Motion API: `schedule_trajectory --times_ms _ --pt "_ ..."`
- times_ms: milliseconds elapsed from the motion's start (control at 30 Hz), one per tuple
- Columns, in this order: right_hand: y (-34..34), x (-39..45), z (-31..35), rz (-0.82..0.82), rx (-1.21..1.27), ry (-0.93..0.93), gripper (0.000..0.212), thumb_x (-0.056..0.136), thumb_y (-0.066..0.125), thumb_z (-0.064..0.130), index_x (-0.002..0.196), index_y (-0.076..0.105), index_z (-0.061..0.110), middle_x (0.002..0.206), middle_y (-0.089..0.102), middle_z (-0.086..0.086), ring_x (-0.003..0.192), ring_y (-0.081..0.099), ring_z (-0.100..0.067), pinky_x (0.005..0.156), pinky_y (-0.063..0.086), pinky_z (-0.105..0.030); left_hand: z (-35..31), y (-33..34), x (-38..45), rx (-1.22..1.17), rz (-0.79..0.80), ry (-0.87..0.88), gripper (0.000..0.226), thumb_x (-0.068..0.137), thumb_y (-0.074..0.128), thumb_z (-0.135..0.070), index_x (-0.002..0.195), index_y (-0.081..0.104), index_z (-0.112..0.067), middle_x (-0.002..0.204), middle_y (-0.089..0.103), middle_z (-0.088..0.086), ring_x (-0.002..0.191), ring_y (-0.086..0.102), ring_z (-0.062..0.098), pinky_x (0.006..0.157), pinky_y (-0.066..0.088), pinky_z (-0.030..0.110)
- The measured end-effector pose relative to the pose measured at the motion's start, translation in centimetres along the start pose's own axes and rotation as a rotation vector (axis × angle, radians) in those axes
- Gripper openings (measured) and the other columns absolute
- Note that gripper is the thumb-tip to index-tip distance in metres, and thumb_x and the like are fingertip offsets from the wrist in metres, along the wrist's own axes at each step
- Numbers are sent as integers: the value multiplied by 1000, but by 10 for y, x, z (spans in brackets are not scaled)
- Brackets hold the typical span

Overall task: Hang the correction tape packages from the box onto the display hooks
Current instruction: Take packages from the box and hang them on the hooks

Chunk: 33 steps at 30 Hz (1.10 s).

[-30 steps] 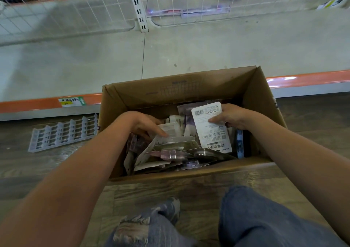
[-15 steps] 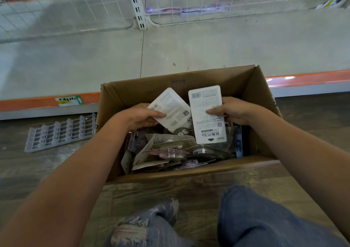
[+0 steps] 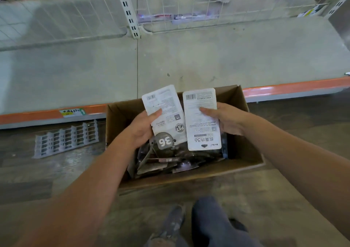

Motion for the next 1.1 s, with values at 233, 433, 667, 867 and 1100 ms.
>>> schedule_trajectory --times_ms 233,433,667,867,1100 --pt "31 -95 58 -114 95 19 25 93 51 3 114 59 15 120 65 -7 113 60 -27 104 42 -47 -56 29 -112 -11 -50 -139 37 93 56 -13 130 53 -13 120 66 12 108 65 29 90 53 45" --pt "70 -200 161 -117 125 -20 22 94 50 4 111 59 15 118 66 -9 104 64 -27 94 49 -46 -159 69 -210 -88 -50 -128 37 87 62 -15 123 58 -12 115 68 13 99 69 28 81 57 45" --pt "109 -330 306 -112 157 -94 15 94 52 13 106 60 14 88 75 -7 76 73 -25 64 59 -39 -301 144 -322 -139 54 -75 36 83 61 -15 119 59 -11 110 70 14 98 69 30 79 58 47" --pt "139 -426 421 -133 88 -258 12 94 54 16 102 62 17 87 73 -5 72 71 -24 54 58 -37 -419 195 -398 -104 98 53 50 78 64 -19 126 57 -6 116 68 16 101 68 30 76 59 42" --pt "163 -498 493 -96 93 -394 18 94 50 12 109 61 12 84 74 -5 74 71 -23 65 57 -39 -493 244 -463 -133 184 178 35 84 56 -13 118 58 -7 105 72 16 89 72 29 68 60 40"
Point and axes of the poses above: each hand's wrist, its own x-axis towards the middle knuckle, its own y-axis out of the palm, z = x × y, the point moved 10 cm from there along x, towards the middle knuckle
